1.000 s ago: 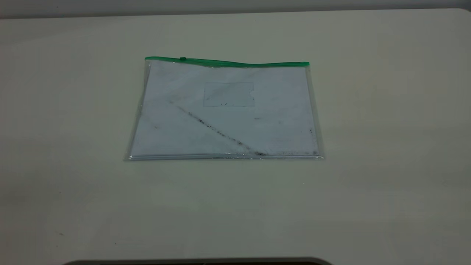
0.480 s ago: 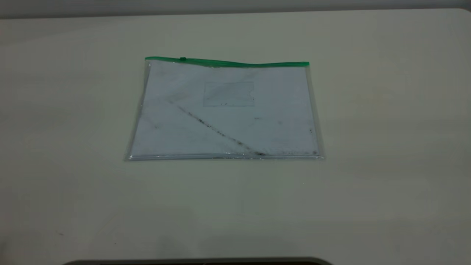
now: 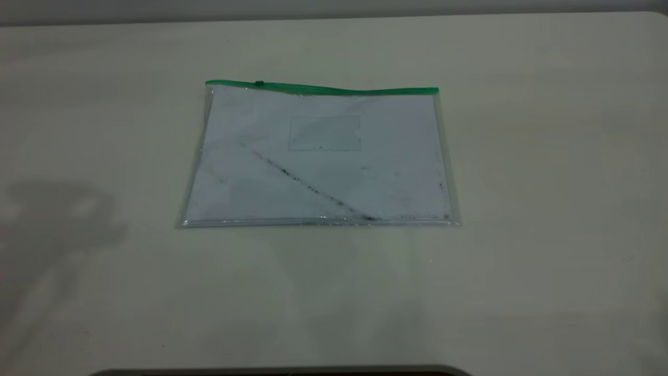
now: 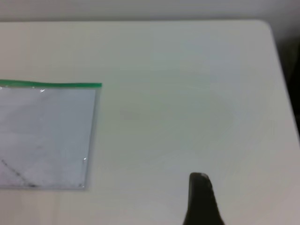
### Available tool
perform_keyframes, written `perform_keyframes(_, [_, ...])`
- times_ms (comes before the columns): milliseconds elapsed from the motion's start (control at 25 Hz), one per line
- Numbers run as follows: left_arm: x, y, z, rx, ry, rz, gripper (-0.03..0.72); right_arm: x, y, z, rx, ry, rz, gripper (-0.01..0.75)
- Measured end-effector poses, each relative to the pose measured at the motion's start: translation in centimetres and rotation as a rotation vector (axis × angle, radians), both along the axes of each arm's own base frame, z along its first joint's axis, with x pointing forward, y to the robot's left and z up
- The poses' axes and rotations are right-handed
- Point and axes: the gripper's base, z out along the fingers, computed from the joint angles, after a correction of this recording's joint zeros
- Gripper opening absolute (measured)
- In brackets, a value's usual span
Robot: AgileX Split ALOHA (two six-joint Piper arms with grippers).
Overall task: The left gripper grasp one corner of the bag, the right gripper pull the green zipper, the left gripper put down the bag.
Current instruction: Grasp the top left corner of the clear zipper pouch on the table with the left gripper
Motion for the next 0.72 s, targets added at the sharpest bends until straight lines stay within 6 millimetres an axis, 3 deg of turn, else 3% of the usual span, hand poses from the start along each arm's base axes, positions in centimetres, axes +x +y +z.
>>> perform_keyframes(360, [7.2,-1.1,-5.2,-0.031,0.036,-0.14,0.59,9.0,-0.6,-4.0,-0.024,0.154,0.016,0.553])
perform_keyframes(520, [9.9,-1.4,-8.5,-0.025,0.068,-0.201,0.59,11.5,-0.7,-6.4,-0.03,0.203,0.028,0.553])
perform_keyframes(720, [12.7,-1.9,-11.7,-0.054,0.109,-0.272,0.59,13.2,-0.8,-8.4,-0.043,0.245,0.043,0.553])
